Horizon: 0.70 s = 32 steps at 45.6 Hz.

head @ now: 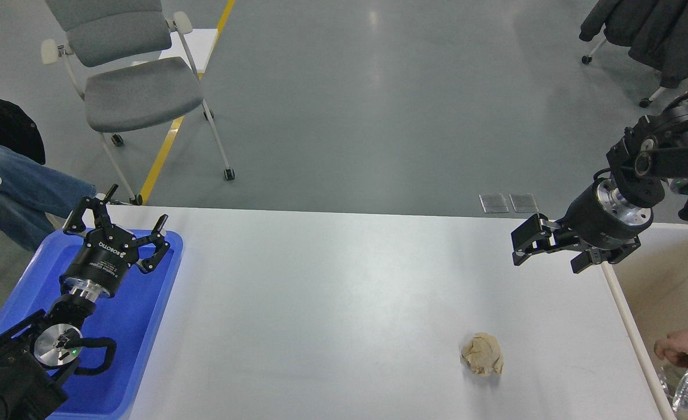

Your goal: Tidy desktop

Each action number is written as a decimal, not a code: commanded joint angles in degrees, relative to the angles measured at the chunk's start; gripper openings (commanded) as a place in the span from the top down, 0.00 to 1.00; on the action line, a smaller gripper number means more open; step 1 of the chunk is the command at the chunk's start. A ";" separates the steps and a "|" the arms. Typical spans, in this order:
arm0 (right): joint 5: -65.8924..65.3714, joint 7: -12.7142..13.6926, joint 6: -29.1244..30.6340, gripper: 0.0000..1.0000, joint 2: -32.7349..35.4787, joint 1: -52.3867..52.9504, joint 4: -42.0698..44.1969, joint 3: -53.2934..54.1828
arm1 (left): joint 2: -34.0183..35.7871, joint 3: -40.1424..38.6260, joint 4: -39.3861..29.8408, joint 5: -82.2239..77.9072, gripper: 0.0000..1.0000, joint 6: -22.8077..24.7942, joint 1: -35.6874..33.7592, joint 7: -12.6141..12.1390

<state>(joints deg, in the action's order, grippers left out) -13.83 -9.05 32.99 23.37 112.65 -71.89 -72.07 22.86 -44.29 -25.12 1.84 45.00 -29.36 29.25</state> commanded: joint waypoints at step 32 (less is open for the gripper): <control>0.21 -0.09 -1.00 0.00 0.89 -5.86 3.95 2.99 | 0.00 -0.01 -0.01 0.00 0.01 0.00 0.00 0.01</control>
<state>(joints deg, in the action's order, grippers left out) -13.65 -9.14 32.18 23.73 107.55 -67.95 -70.71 22.85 -44.31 -25.12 1.86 45.00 -29.36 29.25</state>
